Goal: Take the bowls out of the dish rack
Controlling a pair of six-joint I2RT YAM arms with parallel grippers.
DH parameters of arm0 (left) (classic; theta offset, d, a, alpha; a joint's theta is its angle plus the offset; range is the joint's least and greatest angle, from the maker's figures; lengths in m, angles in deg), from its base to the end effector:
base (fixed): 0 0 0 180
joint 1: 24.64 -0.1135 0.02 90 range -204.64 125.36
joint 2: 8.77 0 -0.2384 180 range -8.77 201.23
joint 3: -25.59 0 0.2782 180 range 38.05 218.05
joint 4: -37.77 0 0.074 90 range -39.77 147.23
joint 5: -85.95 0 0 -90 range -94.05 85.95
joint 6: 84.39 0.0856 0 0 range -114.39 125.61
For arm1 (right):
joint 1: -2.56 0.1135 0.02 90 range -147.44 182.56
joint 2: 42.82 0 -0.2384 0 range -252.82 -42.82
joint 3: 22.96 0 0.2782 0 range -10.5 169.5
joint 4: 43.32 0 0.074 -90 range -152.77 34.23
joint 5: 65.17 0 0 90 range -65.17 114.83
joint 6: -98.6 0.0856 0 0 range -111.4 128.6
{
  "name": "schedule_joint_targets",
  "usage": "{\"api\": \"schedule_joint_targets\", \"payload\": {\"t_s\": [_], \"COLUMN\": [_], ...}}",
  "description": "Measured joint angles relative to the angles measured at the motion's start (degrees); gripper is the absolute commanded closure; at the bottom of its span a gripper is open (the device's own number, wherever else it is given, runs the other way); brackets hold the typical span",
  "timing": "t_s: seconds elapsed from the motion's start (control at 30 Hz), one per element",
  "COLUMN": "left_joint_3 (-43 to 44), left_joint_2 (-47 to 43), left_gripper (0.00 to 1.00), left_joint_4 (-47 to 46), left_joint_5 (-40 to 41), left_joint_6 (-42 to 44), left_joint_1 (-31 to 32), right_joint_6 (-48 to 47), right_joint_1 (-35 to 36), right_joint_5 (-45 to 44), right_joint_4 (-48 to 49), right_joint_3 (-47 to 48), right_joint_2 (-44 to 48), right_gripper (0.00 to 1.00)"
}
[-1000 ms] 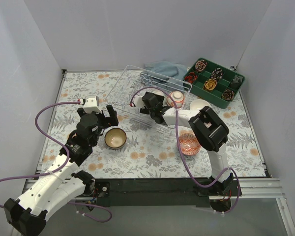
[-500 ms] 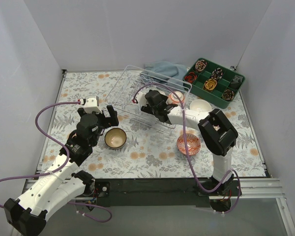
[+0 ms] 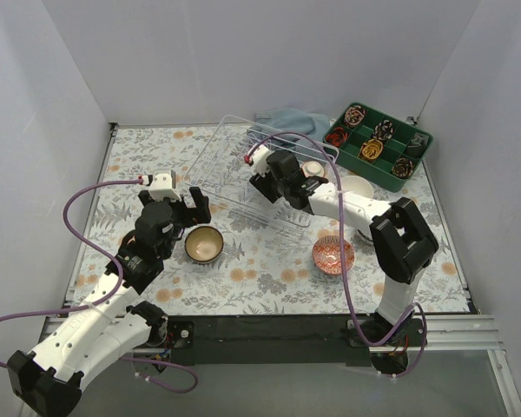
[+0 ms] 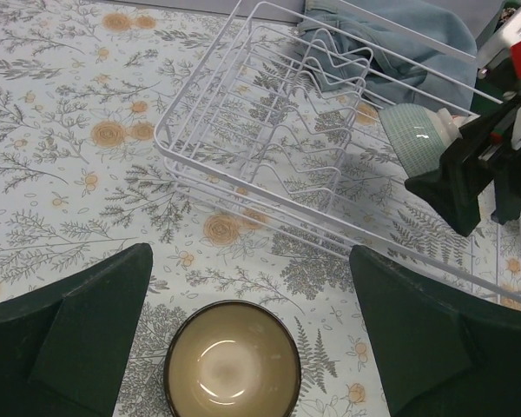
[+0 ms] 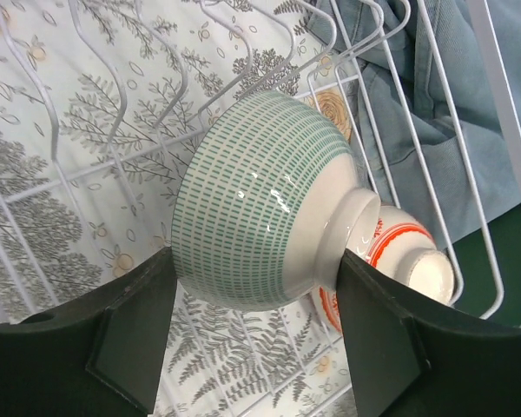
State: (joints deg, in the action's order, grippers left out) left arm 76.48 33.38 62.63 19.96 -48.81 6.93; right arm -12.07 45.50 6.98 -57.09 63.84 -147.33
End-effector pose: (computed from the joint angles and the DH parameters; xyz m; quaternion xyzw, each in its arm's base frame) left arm 0.2435 -0.1088 0.2735 -0.2774 0.7415 -0.2793 0.5433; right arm 0.3673 0.3060 0.1785 -0.3898 0.7724 -0.0395 0.4999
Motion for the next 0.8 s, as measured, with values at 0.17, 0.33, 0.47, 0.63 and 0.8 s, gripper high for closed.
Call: {"api": "schedule_joint_targets", "payload": {"t_s": [0.17, 0.33, 0.47, 0.63, 0.8], "left_joint_3": [-0.3, -0.6, -0.6, -1.0, -2.4], "left_joint_2": [0.0, 0.0, 0.3, 0.8, 0.8], "left_gripper": [0.02, 0.02, 0.02, 0.02, 0.02], "left_joint_4": [-0.5, -0.9, -1.4, -2.9, -5.2], "left_joint_5": [-0.9, -2.4, -4.3, -7.8, -13.0], "left_joint_6": [0.0, 0.1, 0.1, 0.1, 0.3], "left_joint_1": [0.0, -0.2, -0.2, -0.2, -0.3], "right_joint_6": [9.0, 20.7, 28.4, 36.0, 43.3], "right_joint_1": [-2.5, -7.0, -10.8, -13.3, -14.0], "right_joint_5": [4.6, 11.1, 16.6, 21.4, 25.4], "right_joint_4": [-1.2, -1.2, -0.3, 1.5, 3.7], "right_joint_3": [0.0, -0.9, -3.9, -8.5, -13.3], "right_joint_2": [2.8, 6.2, 9.6, 12.9, 16.6], "right_gripper": [0.79, 0.79, 0.8, 0.8, 0.8]}}
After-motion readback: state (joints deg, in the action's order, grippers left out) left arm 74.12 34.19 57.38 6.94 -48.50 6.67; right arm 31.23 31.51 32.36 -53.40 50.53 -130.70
